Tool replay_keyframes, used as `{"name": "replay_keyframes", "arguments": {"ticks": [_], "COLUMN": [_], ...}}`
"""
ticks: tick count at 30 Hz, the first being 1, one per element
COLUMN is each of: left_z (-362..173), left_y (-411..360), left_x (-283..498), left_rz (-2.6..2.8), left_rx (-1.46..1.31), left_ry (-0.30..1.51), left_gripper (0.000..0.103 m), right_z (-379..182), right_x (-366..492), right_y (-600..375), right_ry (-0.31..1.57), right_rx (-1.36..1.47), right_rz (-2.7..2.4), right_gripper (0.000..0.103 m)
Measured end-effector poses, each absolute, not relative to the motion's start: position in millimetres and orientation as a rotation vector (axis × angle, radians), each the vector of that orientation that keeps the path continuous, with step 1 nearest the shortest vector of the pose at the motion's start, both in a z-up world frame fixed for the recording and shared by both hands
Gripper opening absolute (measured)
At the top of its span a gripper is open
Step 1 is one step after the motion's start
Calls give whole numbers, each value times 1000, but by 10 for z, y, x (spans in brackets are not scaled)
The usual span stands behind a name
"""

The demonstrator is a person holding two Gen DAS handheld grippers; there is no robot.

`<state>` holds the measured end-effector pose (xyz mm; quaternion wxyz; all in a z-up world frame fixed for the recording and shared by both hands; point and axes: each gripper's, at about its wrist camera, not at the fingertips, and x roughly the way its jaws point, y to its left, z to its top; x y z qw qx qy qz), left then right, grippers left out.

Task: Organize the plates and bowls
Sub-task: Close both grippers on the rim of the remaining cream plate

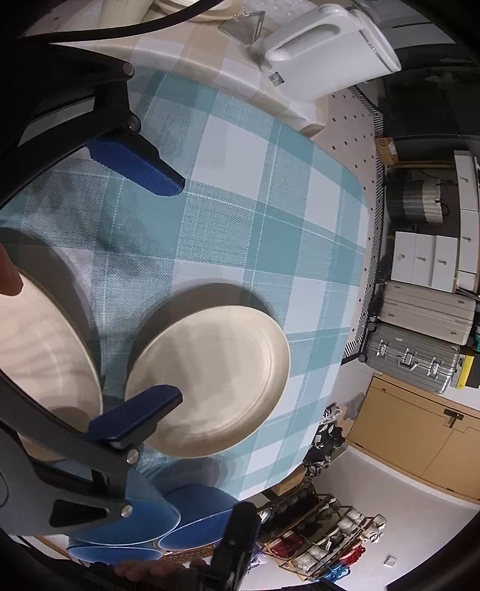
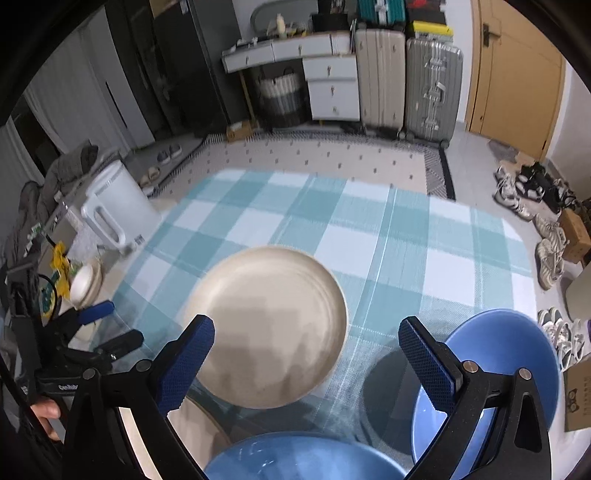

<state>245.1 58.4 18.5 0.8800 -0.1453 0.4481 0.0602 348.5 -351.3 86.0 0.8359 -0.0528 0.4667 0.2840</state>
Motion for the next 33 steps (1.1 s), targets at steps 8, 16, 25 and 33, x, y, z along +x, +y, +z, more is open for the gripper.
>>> {"name": "replay_keyframes", "arguments": {"ticks": [8,16,25,33], "left_z": [-9,-193,-346,-475], "left_y": [602,578,474,441], "left_x": [2640,2765,2887,2958], "left_rz": [128,101,70,43], "left_rx": [-315,-320,-309,-337], "left_ry": [971,1010,1045,1072], "left_gripper": [100,91,75,49], "right_z": [575,325,68,-79], "right_x": [3683,3796,3902,3944], "right_y": [-3344,-3255,-3177,-3116], "right_ry": [1068,1153,1236,1269], "right_rx": [-182,-216,-252,-279], "right_rz": [630,642,649,653], "right_gripper": [101,89,77,62]}}
